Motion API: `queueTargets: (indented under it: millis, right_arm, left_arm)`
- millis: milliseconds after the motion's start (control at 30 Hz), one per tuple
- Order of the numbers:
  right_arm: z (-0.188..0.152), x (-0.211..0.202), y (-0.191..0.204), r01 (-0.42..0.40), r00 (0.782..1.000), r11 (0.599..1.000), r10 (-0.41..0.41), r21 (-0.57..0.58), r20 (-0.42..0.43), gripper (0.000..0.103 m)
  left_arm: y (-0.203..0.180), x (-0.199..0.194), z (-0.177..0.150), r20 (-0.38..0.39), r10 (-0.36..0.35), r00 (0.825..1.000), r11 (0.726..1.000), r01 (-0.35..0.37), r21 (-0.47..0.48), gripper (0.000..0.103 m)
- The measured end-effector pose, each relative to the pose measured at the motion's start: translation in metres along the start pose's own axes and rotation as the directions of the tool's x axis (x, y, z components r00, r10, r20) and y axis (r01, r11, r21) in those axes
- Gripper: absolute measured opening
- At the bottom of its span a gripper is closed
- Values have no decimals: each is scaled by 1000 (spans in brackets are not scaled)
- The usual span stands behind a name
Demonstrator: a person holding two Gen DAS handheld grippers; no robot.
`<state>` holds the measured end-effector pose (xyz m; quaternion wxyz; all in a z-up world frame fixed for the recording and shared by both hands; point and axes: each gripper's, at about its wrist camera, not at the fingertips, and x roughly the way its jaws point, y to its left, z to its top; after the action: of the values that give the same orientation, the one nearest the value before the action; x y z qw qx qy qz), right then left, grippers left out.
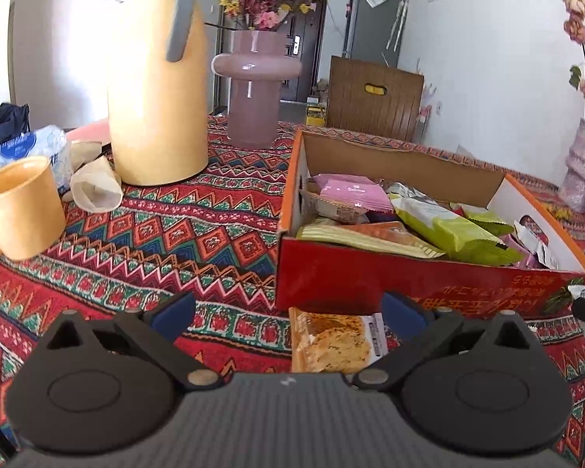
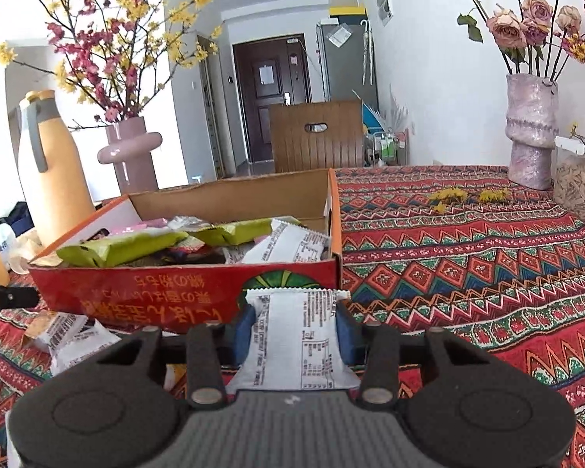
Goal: Organize snacks
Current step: 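Grasp a white wrapped packet with the right tool while the left tool grasps a cookie packet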
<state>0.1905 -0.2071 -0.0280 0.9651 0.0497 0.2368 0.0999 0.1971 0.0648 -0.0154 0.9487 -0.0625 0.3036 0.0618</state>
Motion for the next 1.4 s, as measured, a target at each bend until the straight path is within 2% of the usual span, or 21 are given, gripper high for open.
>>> queueTargets:
  millis: [267, 567, 667, 733, 833, 867, 967, 1133, 1400]
  right_arm:
    - [-1, -7, 2, -4, 999, 1000, 4, -15, 34, 42]
    - [-2, -10, 2, -6, 999, 1000, 7, -15, 45, 43]
    - [-3, -10, 3, -6, 999, 1000, 7, -21, 46, 43]
    - [-3, -10, 3, -5, 999, 1000, 6, -24, 48, 43]
    - [-3, -10, 4, -2, 999, 1000, 3, -28, 50, 43]
    - [-3, -10, 4, -2, 999, 1000, 3, -29, 50, 43]
    - [-4, -10, 5, -1, 999, 999, 2, -36, 51, 43]
    - [-5, -15, 7, -4, 997, 999, 7, -45, 72, 43]
    - [-5, -24, 9, -17, 993, 998, 24, -58, 120, 43]
  left_arm:
    - [-21, 18, 13, -88, -8, 996, 999, 12, 43, 103]
    - [-31, 46, -1, -146, -4, 989, 998, 13, 61, 103]
    - [-31, 54, -7, -174, -9, 985, 998, 20, 65, 95]
    - [-32, 53, -9, -164, 4, 987, 997, 9, 80, 91]
    - [-33, 50, -11, -148, 7, 989, 996, 6, 86, 77]
    - [-34, 48, -12, -139, 12, 990, 995, 1, 95, 69]
    - [-35, 44, -14, -127, -12, 992, 994, 26, 109, 61]
    - [-35, 35, -15, -100, -52, 994, 993, 62, 103, 57]
    - [-39, 17, -15, -27, -72, 997, 990, 75, 115, 56]
